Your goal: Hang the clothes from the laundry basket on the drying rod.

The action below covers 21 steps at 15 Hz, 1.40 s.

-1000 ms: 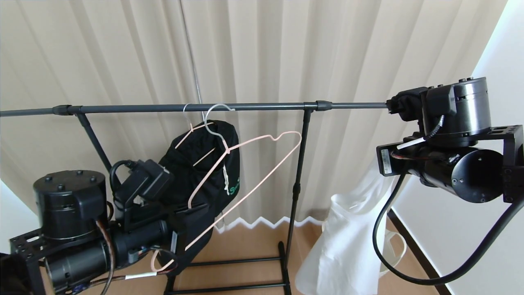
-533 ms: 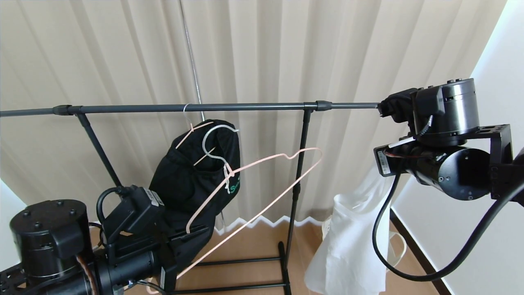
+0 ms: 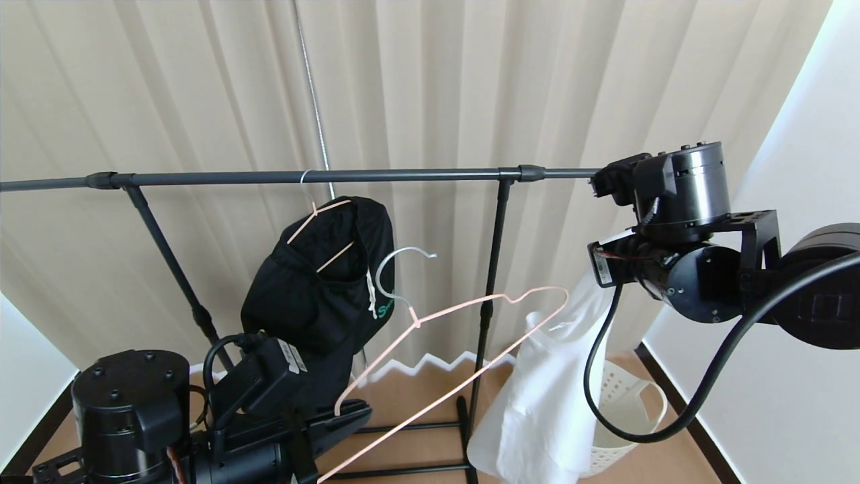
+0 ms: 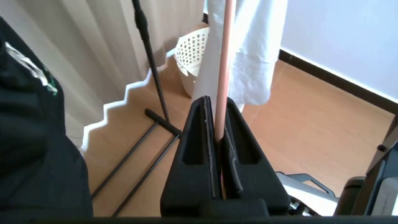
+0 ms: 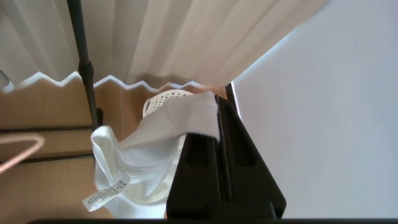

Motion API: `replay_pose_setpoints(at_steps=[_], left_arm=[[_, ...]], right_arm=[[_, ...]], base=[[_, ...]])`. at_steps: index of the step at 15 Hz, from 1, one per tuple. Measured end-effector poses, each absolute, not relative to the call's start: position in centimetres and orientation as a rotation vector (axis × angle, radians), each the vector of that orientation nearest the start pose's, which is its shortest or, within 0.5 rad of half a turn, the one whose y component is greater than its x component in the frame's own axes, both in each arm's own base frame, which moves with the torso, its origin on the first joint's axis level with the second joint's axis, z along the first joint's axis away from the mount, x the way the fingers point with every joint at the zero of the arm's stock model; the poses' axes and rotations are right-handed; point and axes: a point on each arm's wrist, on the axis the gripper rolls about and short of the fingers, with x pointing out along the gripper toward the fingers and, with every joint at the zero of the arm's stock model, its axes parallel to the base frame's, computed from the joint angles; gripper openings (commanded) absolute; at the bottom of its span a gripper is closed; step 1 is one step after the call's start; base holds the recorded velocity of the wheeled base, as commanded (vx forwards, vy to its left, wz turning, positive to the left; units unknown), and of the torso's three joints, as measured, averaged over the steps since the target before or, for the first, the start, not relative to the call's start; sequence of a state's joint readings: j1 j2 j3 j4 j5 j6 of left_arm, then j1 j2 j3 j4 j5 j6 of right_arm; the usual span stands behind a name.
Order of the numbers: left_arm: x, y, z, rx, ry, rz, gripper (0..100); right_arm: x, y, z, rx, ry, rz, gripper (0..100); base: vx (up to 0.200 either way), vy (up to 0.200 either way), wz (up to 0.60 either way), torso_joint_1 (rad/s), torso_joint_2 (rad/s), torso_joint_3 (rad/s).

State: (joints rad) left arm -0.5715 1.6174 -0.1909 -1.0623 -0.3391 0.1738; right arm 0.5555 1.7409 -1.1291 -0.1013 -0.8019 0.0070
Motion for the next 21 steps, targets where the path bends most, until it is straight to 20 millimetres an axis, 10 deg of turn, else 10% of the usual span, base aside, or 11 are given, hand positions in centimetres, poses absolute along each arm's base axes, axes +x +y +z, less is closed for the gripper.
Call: replay_pose_setpoints(at_steps=[21], left_arm=[[20.7,-15.4,10.5,0.129,0.292,-0.879,0]], right_arm=[[25.8,20.3,20.2,-0.312,0.312,-0.196,0]], base=[[0.0,0.0,0.0,0.0,0.0,0.0]])
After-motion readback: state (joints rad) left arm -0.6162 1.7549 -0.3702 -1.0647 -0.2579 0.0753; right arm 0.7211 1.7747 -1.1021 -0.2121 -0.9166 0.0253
